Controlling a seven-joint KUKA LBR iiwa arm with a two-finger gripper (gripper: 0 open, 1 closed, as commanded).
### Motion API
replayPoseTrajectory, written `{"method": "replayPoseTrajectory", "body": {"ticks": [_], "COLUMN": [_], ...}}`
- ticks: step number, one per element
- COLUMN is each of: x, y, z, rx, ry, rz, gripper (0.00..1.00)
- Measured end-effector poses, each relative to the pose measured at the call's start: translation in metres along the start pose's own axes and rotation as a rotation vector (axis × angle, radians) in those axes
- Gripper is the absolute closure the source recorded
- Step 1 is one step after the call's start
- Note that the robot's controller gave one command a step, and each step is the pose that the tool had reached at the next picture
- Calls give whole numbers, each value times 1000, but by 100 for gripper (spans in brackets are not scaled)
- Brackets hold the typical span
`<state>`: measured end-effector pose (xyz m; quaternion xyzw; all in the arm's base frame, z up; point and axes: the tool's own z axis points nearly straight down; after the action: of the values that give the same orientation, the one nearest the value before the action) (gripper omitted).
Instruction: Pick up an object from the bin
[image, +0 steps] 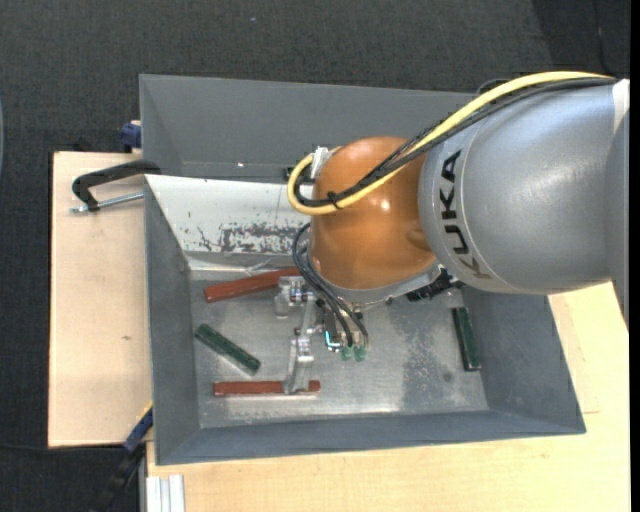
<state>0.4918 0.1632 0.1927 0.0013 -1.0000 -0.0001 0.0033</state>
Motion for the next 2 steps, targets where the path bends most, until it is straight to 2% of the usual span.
{"method": "replayPoseTrajectory", "body": {"ticks": [1, 2], "x": [-2, -5], "y": [-1, -2], "z": [-3, 26], "rx": [-1, -2], "ry": [-7, -16], "rz": [2, -145], "gripper": [0, 0]}}
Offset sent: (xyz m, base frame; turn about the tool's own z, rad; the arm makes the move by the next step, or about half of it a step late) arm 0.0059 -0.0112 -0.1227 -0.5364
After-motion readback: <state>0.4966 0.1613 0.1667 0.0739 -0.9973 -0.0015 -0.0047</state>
